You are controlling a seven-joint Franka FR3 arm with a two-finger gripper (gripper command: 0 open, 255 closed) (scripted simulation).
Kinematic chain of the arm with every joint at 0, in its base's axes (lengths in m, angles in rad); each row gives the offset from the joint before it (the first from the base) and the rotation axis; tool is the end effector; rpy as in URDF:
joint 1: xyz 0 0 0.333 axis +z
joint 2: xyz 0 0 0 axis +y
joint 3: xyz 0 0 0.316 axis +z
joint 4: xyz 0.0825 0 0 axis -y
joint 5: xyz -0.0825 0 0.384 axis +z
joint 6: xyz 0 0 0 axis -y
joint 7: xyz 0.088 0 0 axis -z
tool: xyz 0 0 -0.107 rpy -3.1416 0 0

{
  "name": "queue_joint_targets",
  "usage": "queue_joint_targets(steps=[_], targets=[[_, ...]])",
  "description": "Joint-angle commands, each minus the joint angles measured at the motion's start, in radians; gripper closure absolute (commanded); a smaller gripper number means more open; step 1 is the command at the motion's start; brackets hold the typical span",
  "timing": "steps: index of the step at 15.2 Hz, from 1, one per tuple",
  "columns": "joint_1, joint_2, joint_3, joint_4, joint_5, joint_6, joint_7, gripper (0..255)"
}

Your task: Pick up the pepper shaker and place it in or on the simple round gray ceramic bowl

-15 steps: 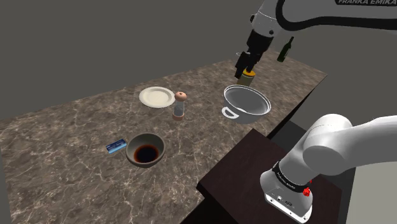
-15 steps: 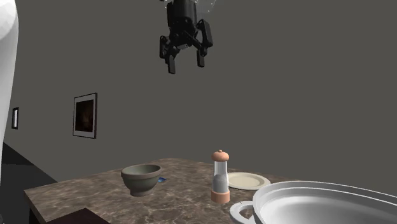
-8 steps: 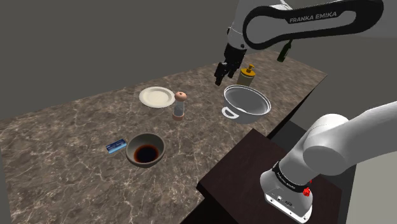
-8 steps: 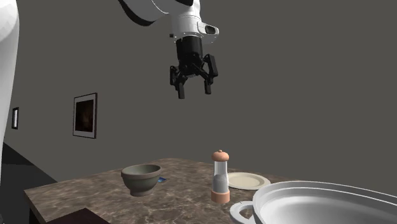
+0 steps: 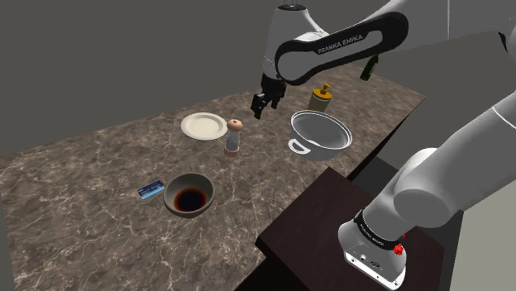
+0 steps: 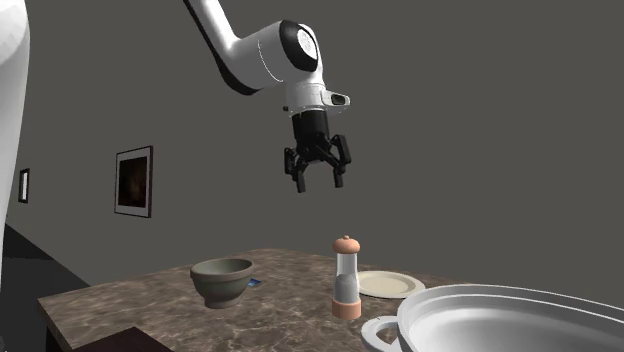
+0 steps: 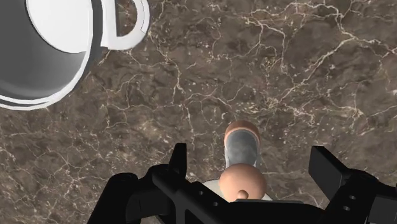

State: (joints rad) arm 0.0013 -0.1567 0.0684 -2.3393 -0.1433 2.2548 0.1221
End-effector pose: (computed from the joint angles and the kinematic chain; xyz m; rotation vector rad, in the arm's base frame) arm 0.4886 0.0306 0.4047 3.0211 0.0511 0.1253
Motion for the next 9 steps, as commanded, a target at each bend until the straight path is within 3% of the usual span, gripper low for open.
queue_joint_targets(steps=[1, 9], targets=[[-0.002, 0.082, 0.007, 0.045, -0.026, 0.034, 0.026, 0], [0.020, 0.406, 0.011, 0.268, -0.147, 0.113, 0.144, 0]])
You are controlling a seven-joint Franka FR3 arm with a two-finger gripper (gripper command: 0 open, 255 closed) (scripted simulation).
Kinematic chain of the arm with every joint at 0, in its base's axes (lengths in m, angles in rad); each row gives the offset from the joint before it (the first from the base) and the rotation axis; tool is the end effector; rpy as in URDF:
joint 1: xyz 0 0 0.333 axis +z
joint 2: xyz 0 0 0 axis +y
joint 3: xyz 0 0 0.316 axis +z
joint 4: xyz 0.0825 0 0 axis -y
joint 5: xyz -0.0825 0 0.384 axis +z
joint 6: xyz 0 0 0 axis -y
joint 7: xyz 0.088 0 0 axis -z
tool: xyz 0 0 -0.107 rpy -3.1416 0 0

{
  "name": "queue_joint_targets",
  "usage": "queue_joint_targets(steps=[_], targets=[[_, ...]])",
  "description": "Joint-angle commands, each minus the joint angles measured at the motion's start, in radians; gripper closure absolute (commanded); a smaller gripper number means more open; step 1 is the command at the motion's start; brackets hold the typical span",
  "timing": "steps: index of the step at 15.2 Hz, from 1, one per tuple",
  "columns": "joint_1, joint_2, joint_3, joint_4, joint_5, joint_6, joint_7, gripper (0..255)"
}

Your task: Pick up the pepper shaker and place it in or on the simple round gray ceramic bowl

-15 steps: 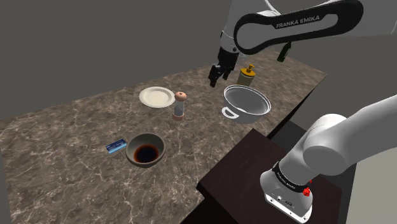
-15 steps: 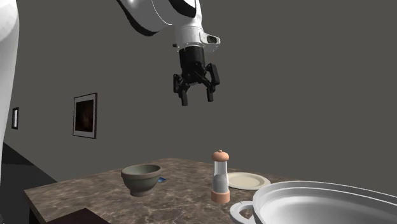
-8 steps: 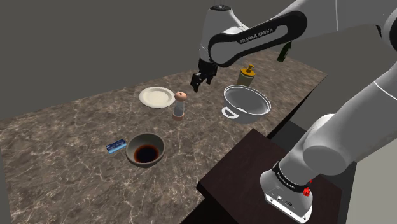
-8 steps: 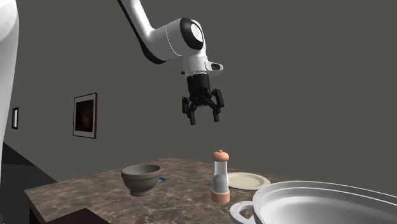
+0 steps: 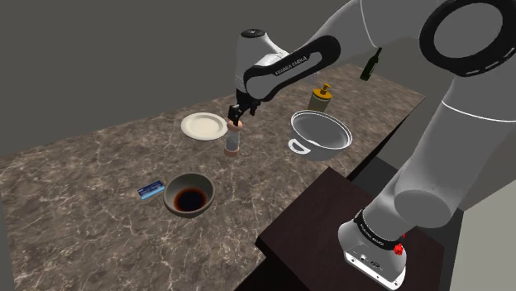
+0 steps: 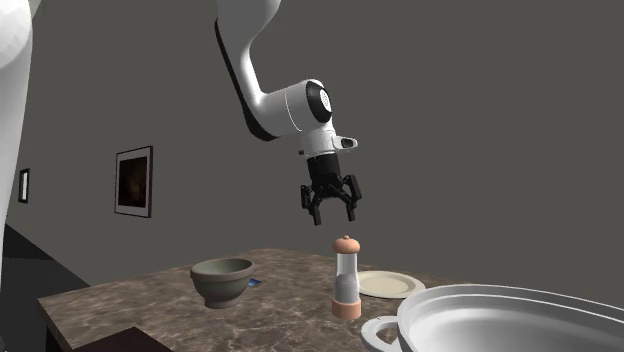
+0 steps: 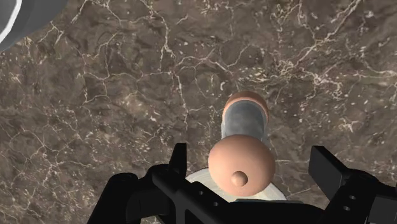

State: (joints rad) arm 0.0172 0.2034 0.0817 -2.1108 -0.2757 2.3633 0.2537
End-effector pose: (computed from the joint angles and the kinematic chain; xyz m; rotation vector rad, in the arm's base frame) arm 0.5742 0.0527 0.3248 2.9687 0.0521 0.1219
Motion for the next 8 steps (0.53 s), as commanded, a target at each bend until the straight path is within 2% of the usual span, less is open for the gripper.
queue_joint_targets(steps=[1, 2, 8], targets=[[0.010, 0.087, -0.005, 0.073, -0.028, 0.008, 0.024, 0], [0.015, 0.123, -0.009, 0.104, -0.039, 0.011, 0.034, 0], [0.013, 0.180, -0.022, 0.101, -0.059, 0.072, 0.047, 0]])
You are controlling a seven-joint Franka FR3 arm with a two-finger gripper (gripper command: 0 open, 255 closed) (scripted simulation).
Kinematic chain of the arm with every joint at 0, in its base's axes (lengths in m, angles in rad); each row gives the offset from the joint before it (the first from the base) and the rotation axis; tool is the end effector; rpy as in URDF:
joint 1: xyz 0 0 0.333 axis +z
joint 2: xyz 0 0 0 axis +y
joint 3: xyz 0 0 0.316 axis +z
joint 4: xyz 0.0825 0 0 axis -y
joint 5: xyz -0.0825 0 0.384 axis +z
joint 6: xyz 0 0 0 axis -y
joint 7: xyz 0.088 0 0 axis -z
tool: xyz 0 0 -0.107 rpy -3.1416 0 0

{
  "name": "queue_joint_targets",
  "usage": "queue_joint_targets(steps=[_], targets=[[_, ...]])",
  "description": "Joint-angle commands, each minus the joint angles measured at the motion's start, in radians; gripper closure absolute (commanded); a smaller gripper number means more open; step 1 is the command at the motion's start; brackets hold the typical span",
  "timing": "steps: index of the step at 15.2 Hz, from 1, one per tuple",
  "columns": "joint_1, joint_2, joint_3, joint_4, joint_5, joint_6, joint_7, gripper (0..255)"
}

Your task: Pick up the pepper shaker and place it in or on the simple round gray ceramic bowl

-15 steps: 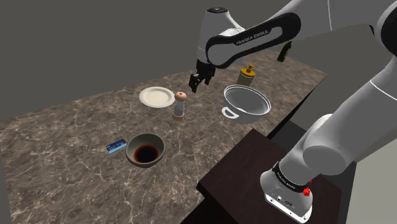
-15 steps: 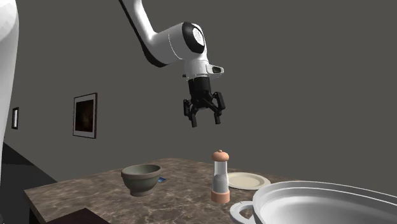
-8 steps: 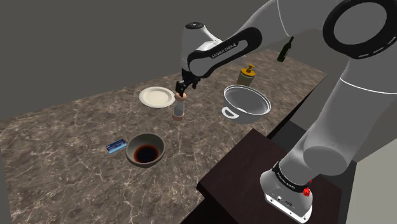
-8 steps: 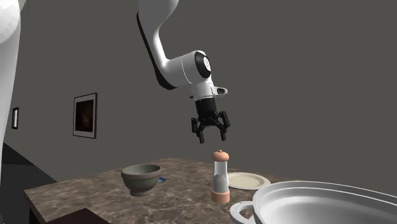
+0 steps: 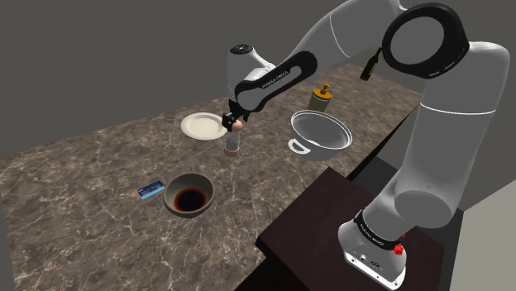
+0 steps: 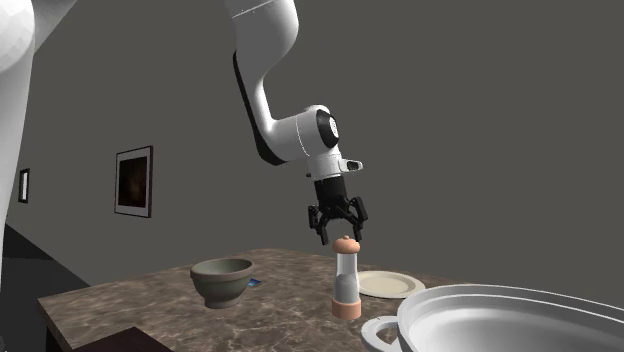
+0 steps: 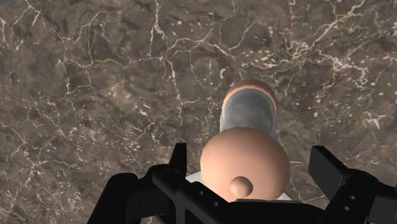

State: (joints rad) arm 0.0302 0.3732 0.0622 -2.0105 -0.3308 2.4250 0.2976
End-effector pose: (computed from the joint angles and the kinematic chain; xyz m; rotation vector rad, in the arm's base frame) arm 0.6061 0.0537 0.2722 2.9514 0.0526 0.1209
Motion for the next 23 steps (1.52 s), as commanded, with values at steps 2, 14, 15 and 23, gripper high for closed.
queue_joint_targets(steps=[2, 14, 15, 23], targets=[[0.000, 0.026, -0.006, 0.001, -0.009, 0.025, 0.006, 0], [0.000, 0.026, -0.006, 0.001, -0.009, 0.025, 0.006, 255], [0.000, 0.026, -0.006, 0.001, -0.009, 0.025, 0.006, 255], [-0.003, -0.002, 0.000, 0.005, 0.002, -0.005, -0.006, 255]])
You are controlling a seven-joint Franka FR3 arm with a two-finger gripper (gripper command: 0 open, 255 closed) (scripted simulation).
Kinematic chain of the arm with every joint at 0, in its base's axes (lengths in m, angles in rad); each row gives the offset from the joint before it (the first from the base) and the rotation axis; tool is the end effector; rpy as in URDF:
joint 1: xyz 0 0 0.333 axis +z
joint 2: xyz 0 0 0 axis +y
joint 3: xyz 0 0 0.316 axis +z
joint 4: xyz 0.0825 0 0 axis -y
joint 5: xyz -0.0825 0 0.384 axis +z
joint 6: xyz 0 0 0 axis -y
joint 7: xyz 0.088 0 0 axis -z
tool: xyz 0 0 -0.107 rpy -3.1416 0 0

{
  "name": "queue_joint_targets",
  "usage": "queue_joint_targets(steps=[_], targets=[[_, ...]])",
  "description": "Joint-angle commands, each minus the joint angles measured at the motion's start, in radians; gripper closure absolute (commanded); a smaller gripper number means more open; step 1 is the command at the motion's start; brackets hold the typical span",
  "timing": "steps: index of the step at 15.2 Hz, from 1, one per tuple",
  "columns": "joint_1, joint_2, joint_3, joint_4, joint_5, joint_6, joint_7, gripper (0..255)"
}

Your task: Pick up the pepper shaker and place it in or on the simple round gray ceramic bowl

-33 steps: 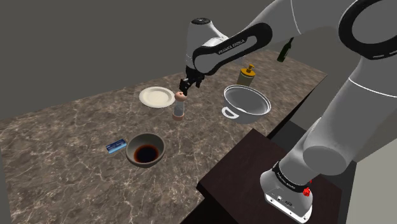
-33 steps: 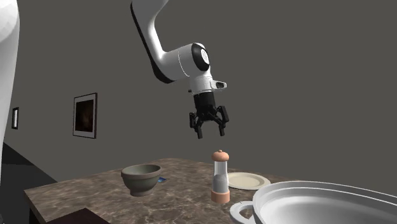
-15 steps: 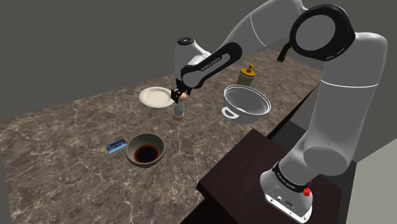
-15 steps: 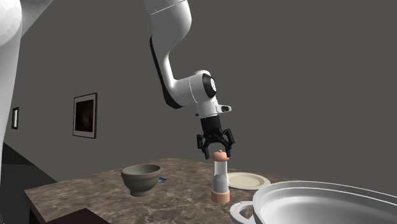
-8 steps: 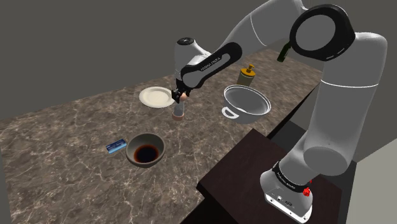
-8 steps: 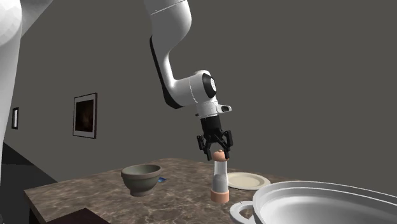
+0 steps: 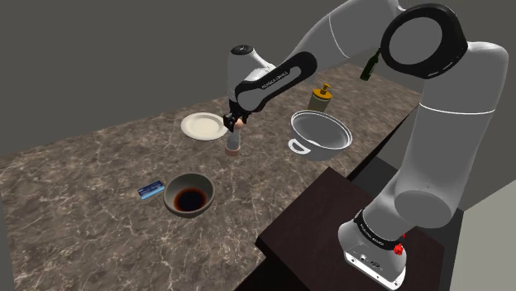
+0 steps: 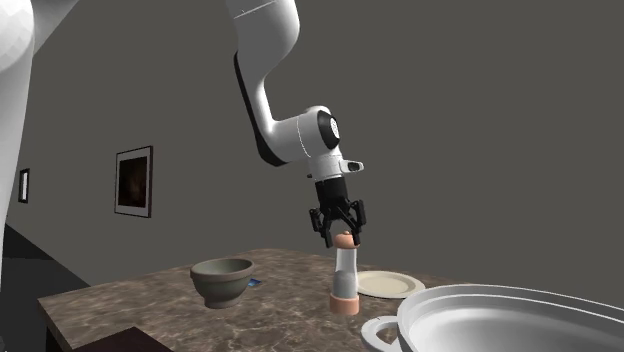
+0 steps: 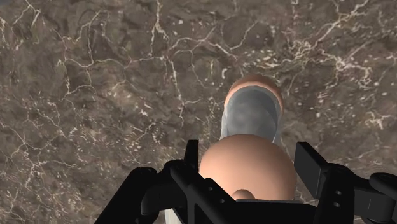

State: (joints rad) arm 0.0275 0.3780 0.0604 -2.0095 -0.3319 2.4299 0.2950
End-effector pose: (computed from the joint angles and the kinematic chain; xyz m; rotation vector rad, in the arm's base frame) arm 0.6068 0.0512 0.2702 2.9513 0.0525 0.1214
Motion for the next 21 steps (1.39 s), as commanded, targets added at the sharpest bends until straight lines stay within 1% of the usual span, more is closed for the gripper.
queue_joint_targets(steps=[1, 11, 21], targets=[[-0.001, -0.016, 0.003, 0.005, 0.007, -0.020, -0.008, 255], [-0.008, -0.098, 0.017, 0.033, 0.042, -0.127, -0.048, 255], [-0.010, -0.164, 0.025, 0.084, 0.071, -0.240, -0.083, 255]])
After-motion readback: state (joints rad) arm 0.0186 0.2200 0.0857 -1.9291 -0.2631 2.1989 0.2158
